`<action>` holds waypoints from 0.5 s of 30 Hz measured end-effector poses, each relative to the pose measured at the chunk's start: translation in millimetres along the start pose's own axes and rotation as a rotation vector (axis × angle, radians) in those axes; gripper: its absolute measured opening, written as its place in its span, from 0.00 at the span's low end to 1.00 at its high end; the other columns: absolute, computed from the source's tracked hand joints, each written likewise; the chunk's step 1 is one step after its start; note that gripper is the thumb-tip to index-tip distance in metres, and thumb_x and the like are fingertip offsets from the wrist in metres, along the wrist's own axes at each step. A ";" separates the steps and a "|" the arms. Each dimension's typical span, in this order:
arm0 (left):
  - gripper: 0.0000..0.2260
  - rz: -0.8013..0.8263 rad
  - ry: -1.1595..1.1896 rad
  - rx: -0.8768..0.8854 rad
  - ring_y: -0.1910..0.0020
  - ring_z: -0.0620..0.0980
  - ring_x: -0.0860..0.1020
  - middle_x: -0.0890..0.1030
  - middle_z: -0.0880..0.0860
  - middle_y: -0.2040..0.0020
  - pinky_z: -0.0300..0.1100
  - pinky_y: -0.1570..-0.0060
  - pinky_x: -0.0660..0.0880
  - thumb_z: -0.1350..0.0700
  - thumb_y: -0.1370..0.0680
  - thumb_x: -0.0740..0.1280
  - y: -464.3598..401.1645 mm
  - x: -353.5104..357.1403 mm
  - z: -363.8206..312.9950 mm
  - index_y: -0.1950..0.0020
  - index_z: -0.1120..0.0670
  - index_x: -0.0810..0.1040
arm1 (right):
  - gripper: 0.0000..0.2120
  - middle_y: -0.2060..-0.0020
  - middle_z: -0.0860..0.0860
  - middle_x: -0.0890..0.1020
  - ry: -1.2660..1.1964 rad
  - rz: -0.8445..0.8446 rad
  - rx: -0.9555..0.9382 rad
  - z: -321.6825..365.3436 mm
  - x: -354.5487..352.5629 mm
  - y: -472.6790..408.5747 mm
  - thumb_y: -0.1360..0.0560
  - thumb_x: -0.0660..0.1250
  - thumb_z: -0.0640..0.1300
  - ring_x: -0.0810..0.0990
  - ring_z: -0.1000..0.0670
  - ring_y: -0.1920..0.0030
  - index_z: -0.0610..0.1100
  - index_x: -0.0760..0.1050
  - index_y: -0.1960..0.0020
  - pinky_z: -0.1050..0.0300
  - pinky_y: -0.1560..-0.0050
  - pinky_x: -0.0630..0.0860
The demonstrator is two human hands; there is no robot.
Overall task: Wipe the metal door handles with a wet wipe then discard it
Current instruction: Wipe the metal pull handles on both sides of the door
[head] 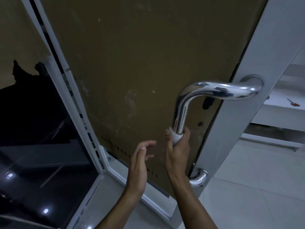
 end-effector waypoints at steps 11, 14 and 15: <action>0.18 0.032 -0.022 -0.023 0.44 0.37 0.77 0.80 0.36 0.49 0.40 0.43 0.75 0.46 0.22 0.50 -1.8 1.8 0.1 0.46 0.49 0.79 | 0.10 0.62 0.56 0.80 -0.127 0.168 -0.088 49.1 -6.8 -32.3 0.24 0.70 0.44 0.77 0.61 0.66 0.48 0.76 0.44 0.66 0.67 0.75; 0.18 0.043 -0.014 -0.024 0.44 0.38 0.77 0.81 0.37 0.49 0.37 0.45 0.75 0.47 0.22 0.51 -1.0 2.9 2.6 0.46 0.49 0.78 | 0.07 0.65 0.54 0.79 -0.132 0.347 -0.017 34.8 -9.4 -33.4 0.24 0.70 0.42 0.77 0.57 0.66 0.48 0.78 0.47 0.63 0.65 0.75; 0.18 0.044 -0.011 -0.024 0.44 0.38 0.77 0.81 0.38 0.49 0.37 0.46 0.75 0.48 0.22 0.51 -1.3 3.2 3.9 0.46 0.50 0.79 | 0.07 0.67 0.55 0.79 -0.114 0.401 -0.007 28.7 -9.9 -33.7 0.24 0.69 0.41 0.77 0.56 0.66 0.49 0.78 0.47 0.61 0.64 0.75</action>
Point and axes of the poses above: each hand's wrist, its own y-axis away from the middle knuckle, its own x-axis out of the palm, z = x × y, the point moved 4 cm from there along -y, towards the middle knuckle
